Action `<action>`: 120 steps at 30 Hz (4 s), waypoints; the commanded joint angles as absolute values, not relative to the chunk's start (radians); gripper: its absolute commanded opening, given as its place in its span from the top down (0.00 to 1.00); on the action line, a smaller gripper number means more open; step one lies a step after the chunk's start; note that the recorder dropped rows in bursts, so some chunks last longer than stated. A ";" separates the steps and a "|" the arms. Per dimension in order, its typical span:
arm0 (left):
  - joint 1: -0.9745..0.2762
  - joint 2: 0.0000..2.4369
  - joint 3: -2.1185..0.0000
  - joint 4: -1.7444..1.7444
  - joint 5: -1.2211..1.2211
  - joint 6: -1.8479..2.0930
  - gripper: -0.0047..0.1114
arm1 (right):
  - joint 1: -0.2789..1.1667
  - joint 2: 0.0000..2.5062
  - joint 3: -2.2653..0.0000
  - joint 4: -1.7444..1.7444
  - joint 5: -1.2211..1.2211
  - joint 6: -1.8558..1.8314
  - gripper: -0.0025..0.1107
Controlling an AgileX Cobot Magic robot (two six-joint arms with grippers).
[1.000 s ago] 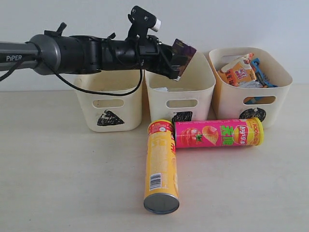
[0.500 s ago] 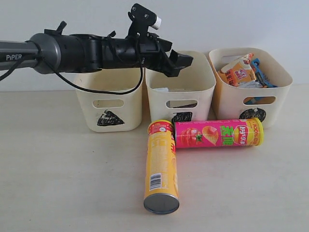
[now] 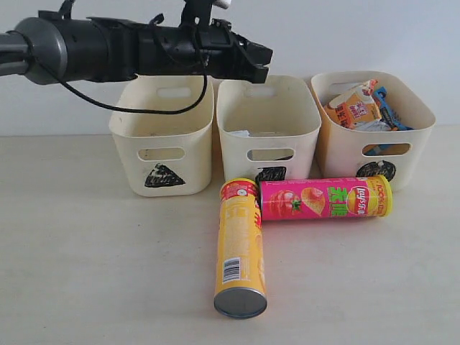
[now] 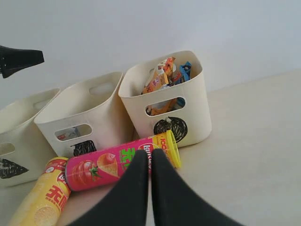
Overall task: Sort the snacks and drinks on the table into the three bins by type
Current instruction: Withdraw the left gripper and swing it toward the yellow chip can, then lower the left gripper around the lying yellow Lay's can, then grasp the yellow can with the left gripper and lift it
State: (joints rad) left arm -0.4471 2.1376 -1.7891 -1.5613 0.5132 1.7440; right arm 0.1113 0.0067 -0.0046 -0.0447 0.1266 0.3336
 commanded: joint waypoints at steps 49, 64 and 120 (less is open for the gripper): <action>-0.494 1.579 -1.135 -0.239 0.759 0.129 0.91 | 0.114 0.000 0.000 -0.046 0.139 0.299 0.98; -0.581 1.625 -1.137 -0.463 0.631 0.113 0.31 | 0.114 0.000 0.000 -0.040 0.143 0.299 0.98; -0.648 2.183 -1.680 -0.159 1.013 -0.089 0.93 | 0.114 0.000 0.000 -0.035 0.143 0.313 0.98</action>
State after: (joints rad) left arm -0.6449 2.2110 -1.6735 -0.1781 0.9673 -0.1125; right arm 0.1113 0.0067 -0.0046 -0.0366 0.1441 0.3152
